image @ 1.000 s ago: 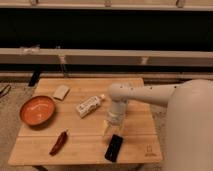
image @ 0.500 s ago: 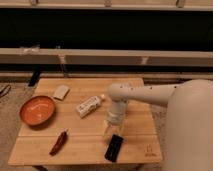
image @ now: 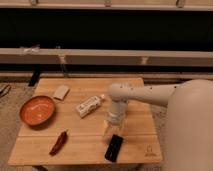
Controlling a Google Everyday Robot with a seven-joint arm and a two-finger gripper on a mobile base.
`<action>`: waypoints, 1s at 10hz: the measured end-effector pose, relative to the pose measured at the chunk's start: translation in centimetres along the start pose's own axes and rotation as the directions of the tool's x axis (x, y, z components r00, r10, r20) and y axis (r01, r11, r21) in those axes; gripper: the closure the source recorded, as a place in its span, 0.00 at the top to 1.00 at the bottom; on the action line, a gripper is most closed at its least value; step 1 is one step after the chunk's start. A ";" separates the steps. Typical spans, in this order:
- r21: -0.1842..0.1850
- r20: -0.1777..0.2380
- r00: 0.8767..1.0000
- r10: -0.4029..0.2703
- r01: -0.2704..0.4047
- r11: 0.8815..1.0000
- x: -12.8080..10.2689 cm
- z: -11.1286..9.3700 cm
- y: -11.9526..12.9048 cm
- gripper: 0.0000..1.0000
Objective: Place the white sponge in the ceramic bowl
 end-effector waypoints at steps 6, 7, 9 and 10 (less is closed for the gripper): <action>0.000 0.000 1.000 0.000 0.000 1.000 0.0 0.0 0.0 0.65; 0.001 0.000 1.000 -0.001 0.001 1.000 0.0 0.0 0.0 0.65; 0.005 0.023 1.000 -0.003 0.003 1.000 -0.6 -0.5 0.3 0.65; 0.011 0.041 0.999 -0.009 0.009 1.000 -1.6 -1.0 1.2 0.65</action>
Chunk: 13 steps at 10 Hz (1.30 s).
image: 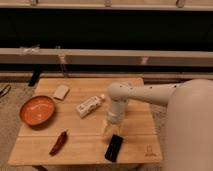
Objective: Place the white sponge in the ceramic bowl
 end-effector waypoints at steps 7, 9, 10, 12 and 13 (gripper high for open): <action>0.137 0.151 0.986 -0.071 0.050 0.989 -8.8 -6.8 8.8 0.65; 0.181 0.181 0.979 -0.092 0.059 0.982 -11.4 -8.3 10.3 0.65; 0.196 0.199 0.975 -0.097 0.057 0.979 -12.9 -9.0 10.8 0.65; 0.210 0.247 0.965 -0.089 0.036 0.977 -16.6 -10.0 10.8 0.65; 0.204 0.276 0.957 -0.088 0.031 0.978 -18.8 -10.4 11.5 0.65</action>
